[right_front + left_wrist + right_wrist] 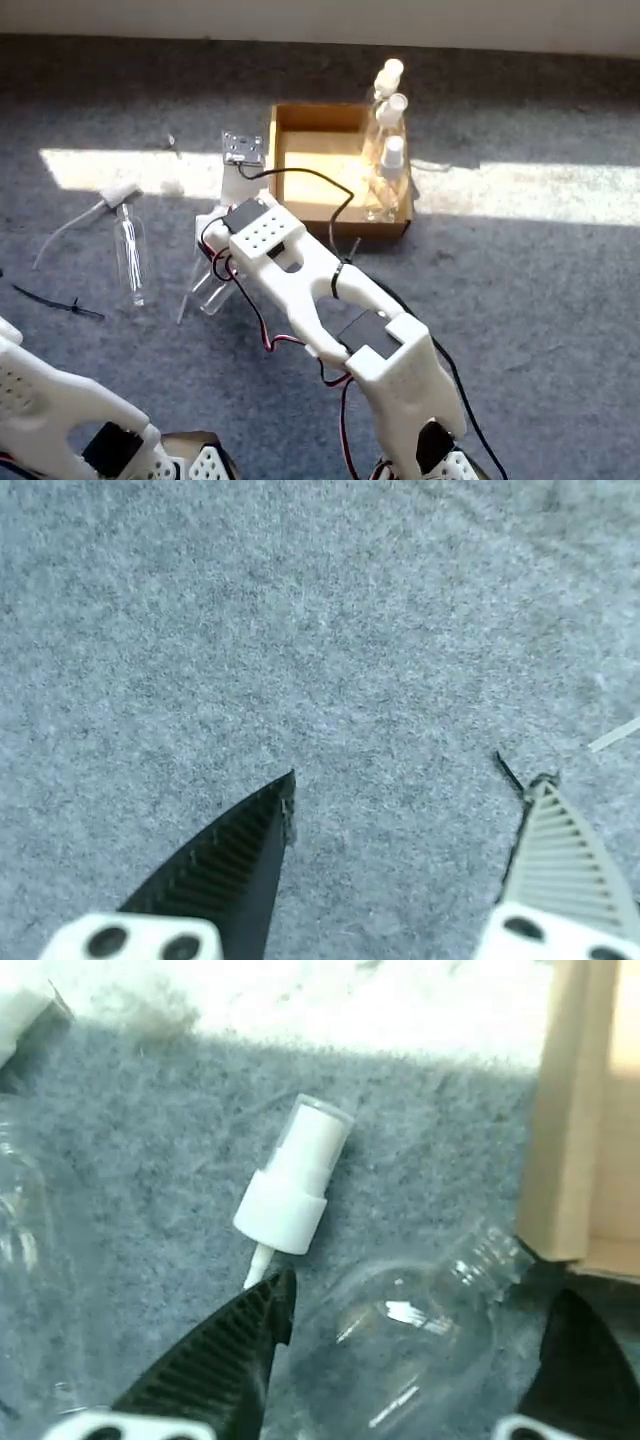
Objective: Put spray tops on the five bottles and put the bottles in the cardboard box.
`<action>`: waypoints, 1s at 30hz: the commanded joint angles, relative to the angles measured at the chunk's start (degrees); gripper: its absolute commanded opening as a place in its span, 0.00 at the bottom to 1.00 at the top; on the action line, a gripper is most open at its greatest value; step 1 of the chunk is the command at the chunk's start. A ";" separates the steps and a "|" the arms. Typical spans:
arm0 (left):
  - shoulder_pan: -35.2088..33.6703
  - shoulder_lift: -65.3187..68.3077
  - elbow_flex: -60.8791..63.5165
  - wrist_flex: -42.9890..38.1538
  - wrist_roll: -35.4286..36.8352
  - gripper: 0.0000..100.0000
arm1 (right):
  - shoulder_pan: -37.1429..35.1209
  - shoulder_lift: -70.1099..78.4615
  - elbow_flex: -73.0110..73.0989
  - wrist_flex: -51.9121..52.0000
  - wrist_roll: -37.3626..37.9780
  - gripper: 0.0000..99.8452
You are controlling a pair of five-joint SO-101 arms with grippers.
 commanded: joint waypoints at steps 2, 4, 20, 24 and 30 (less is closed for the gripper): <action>-0.40 -0.92 -2.77 -0.70 -0.35 0.33 | 0.22 -0.66 -2.42 0.22 -0.44 0.34; -0.22 -0.92 -2.77 -0.70 -0.35 0.33 | 0.31 -0.66 -2.33 0.22 -0.44 0.34; 0.04 -1.01 -2.77 -0.62 -0.35 0.33 | 0.31 -1.10 -2.68 22.99 0.26 0.15; 0.22 -1.10 -2.86 -0.26 -0.35 0.33 | 1.71 -5.14 -4.79 31.60 11.43 0.15; 3.74 -5.41 -2.15 3.16 -0.44 0.33 | 10.33 -20.62 -1.54 35.74 24.09 0.15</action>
